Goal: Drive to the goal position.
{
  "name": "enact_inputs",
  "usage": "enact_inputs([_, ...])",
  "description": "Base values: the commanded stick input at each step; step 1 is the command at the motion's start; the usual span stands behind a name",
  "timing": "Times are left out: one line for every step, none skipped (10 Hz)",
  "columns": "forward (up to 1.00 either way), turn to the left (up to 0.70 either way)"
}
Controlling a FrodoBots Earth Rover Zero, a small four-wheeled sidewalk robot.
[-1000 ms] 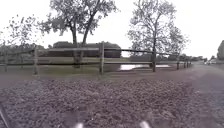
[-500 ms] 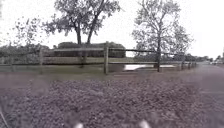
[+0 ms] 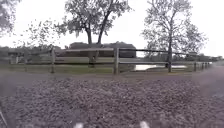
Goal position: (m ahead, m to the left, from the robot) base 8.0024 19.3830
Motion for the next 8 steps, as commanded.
enact_inputs([0.00, 0.70])
enact_inputs([0.00, 0.70])
enact_inputs([0.00, 0.70])
enact_inputs([0.00, 0.70])
enact_inputs([0.00, 0.70])
enact_inputs([0.00, 0.70])
enact_inputs([0.00, 0.70])
enact_inputs([0.00, 0.70])
